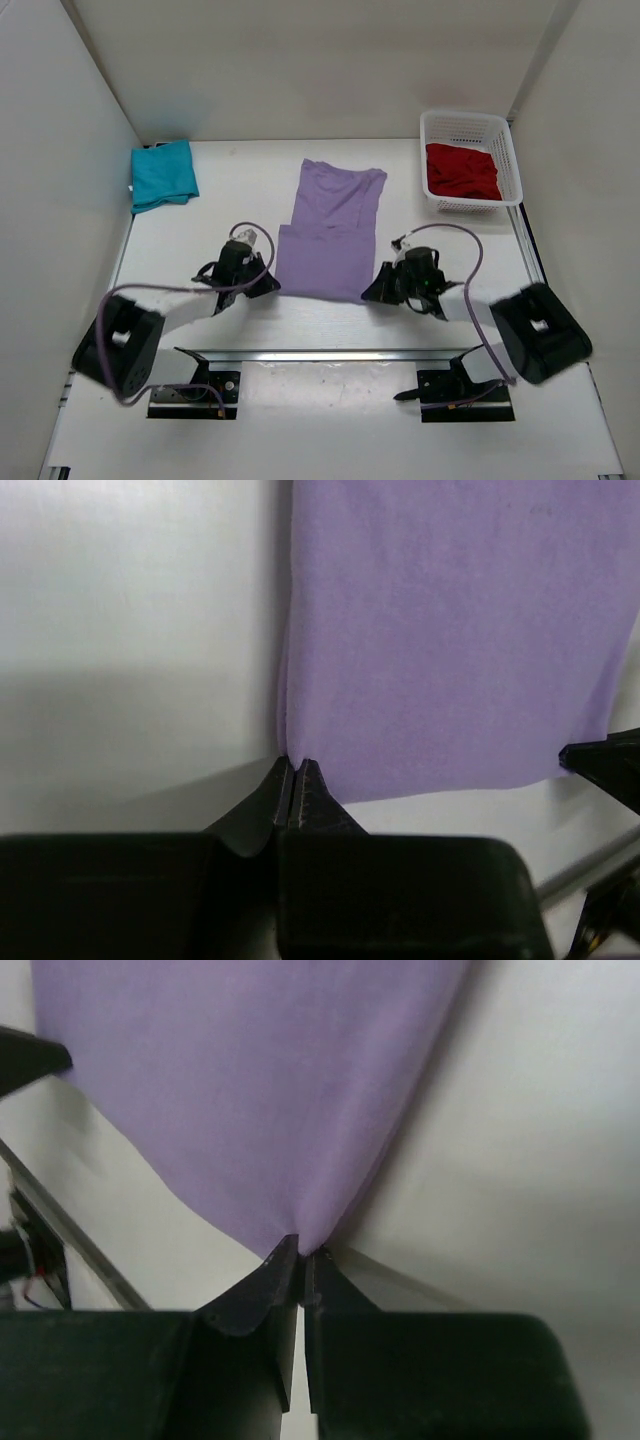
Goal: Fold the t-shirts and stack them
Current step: Grab one side of the 2/3 rectangular tshirt with both arms, then fold the long partially folded tshirt into a neat square
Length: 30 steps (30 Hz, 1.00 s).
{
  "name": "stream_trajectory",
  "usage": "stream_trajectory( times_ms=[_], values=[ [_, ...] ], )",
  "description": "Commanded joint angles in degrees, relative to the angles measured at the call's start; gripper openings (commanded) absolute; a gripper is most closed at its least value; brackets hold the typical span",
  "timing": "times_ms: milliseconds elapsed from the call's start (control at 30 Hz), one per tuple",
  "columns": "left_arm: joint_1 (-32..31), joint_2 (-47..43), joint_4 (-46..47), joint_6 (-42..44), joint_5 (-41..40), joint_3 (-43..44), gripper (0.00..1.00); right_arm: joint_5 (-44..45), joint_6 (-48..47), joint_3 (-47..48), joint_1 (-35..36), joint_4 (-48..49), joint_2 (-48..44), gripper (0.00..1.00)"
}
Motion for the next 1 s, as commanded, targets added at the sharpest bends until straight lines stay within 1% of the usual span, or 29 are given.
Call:
stream_trajectory(
  times_ms=[0,33,67,100,133,167,200,233,267,300,333,367,400,433,467,500,533,567,600,633,667,700,733,767,800,833,867,900,967],
  values=[
    [-3.7,-12.6,-12.7,2.7,-2.2,-6.2,0.0,8.0,2.3,-8.2,8.6,-9.6,-13.2,0.01],
    [-5.1,-18.6,-16.9,2.0,-2.6,-8.2,0.0,12.3,3.4,-8.8,13.8,-14.3,-18.8,0.0],
    [-7.7,-25.1,-21.4,0.9,-3.6,-8.9,0.0,15.0,6.2,-10.3,18.5,-18.0,-22.0,0.0],
    [-9.1,-28.0,-25.6,-1.3,-5.1,-10.5,0.0,16.1,8.9,-11.4,22.2,-20.2,-27.8,0.0],
    [-11.2,-34.6,-27.4,-3.6,-5.3,-10.8,0.0,17.9,10.0,-11.3,23.6,-24.3,-32.5,0.0],
    [-12.2,-39.3,-30.8,-4.7,-5.8,-10.8,0.0,19.2,10.6,-10.1,24.4,-28.1,-34.3,0.0],
    [-12.3,-42.2,-32.0,-6.5,-5.6,-9.4,0.0,19.4,9.9,-8.2,23.8,-30.7,-37.0,0.0],
    [-11.9,-42.9,-32.2,-6.4,-4.0,-7.2,0.0,19.2,7.9,-5.2,21.1,-31.8,-38.2,0.0],
    [-10.9,-41.2,-31.8,-6.1,-3.7,-3.4,0.0,18.1,6.5,-3.5,19.6,-33.2,-37.9,0.0],
    [-10.4,-38.0,-30.9,-4.7,-2.9,-1.0,0.0,15.9,3.4,-0.1,16.3,-33.3,-36.7,0.0],
    [-10.4,-36.0,-29.9,-2.7,-3.8,4.0,0.0,14.6,0.4,4.1,12.3,-33.7,-34.3,0.0],
    [-10.3,-31.8,-29.0,-0.9,-4.4,8.5,0.0,12.6,-1.0,5.8,10.2,-33.7,-31.7,0.01],
    [-9.0,-26.9,-26.2,-0.3,-3.9,11.0,0.0,10.4,-3.6,9.1,6.2,-33.2,-29.7,0.0],
    [-8.1,-24.1,-23.2,0.6,-2.3,15.0,0.0,10.2,-5.6,12.5,2.6,-32.8,-26.8,0.0],
    [-5.6,-18.0,-21.4,1.2,-0.7,19.1,0.0,9.2,-6.9,15.2,-0.8,-32.2,-23.1,0.0],
    [-3.8,-11.8,-18.9,1.2,-0.1,21.3,0.0,6.7,-7.5,16.7,-2.5,-30.3,-21.0,0.0],
    [-2.4,-4.8,-17.3,1.9,1.2,26.1,0.0,5.7,-8.3,19.5,-5.7,-29.2,-16.9,0.0],
    [-2.1,-1.3,-17.1,2.0,0.8,31.7,0.0,6.0,-8.5,21.1,-6.6,-28.4,-12.8,0.0],
    [-1.7,5.5,-17.3,2.6,0.3,38.1,0.0,4.8,-9.0,24.3,-9.1,-27.3,-8.2,0.0],
    [-1.4,12.1,-18.9,3.1,-1.7,44.6,0.0,3.3,-9.2,27.5,-11.0,-26.7,-6.0,0.0],
    [-0.6,15.6,-21.0,3.8,-2.6,48.3,0.0,3.5,-9.2,31.1,-12.6,-26.1,-1.1,0.0],
    [0.0,21.8,-21.9,3.6,-2.4,54.5,0.0,2.8,-9.4,34.7,-13.6,-26.0,3.6,0.0],
    [1.1,27.2,-23.3,3.3,-0.8,57.3,0.0,2.1,-9.4,36.6,-14.8,-26.1,5.8,0.0],
    [2.3,32.1,-23.6,2.4,0.7,61.9,0.0,1.8,-9.6,41.0,-15.8,-27.4,10.8,0.0],
    [1.9,34.0,-23.8,2.0,1.4,65.9,0.02,1.7,-10.0,44.7,-16.9,-28.2,14.7,0.0],
    [2.3,37.2,-24.1,2.0,0.9,67.5,0.03,2.4,-10.3,46.1,-16.8,-28.8,16.1,0.0],
    [2.2,40.2,-24.8,1.9,-0.3,71.2,0.05,4.0,-10.0,48.1,-17.5,-28.2,18.5,0.0],
    [2.4,41.2,-25.0,1.8,-1.0,74.2,0.06,4.2,-9.7,49.8,-18.2,-28.5,20.7,0.0],
    [4.0,45.6,-24.8,0.7,-1.4,77.7,0.1,5.6,-9.7,53.6,-18.8,-29.4,24.2,0.01]
  ],
)
